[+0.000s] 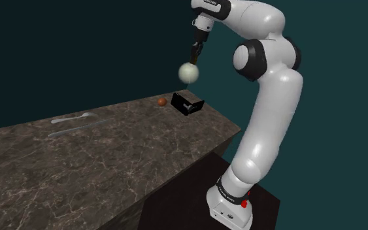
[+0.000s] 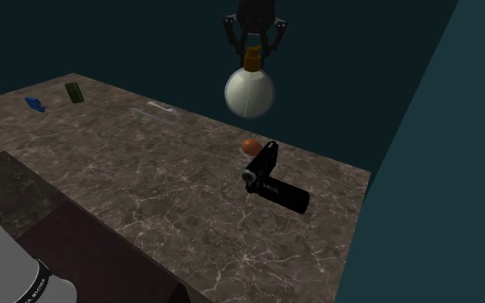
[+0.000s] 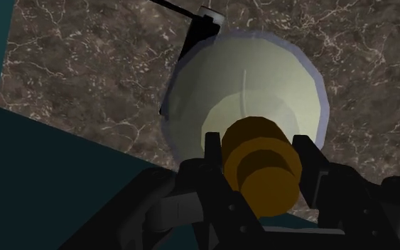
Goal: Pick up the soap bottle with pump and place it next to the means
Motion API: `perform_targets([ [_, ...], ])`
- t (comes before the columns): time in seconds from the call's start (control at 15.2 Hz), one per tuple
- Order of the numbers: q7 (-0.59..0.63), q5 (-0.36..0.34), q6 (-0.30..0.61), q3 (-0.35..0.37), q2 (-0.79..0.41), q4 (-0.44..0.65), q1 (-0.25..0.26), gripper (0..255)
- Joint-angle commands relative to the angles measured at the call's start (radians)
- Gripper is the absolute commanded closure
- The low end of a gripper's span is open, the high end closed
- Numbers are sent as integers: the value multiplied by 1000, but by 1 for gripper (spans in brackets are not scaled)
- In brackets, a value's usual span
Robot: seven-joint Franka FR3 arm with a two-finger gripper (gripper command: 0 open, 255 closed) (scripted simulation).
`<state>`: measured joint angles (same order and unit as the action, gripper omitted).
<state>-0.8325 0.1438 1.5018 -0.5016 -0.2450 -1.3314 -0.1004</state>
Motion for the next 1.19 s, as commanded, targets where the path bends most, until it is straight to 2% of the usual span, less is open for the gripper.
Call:
perform_targets([
  [0.0, 50, -29, 28, 13, 60, -78, 46, 255],
  [0.53, 264, -102, 83, 101, 233, -278, 180, 255],
  [1.12, 496, -123, 111, 222, 331, -390, 290, 255],
])
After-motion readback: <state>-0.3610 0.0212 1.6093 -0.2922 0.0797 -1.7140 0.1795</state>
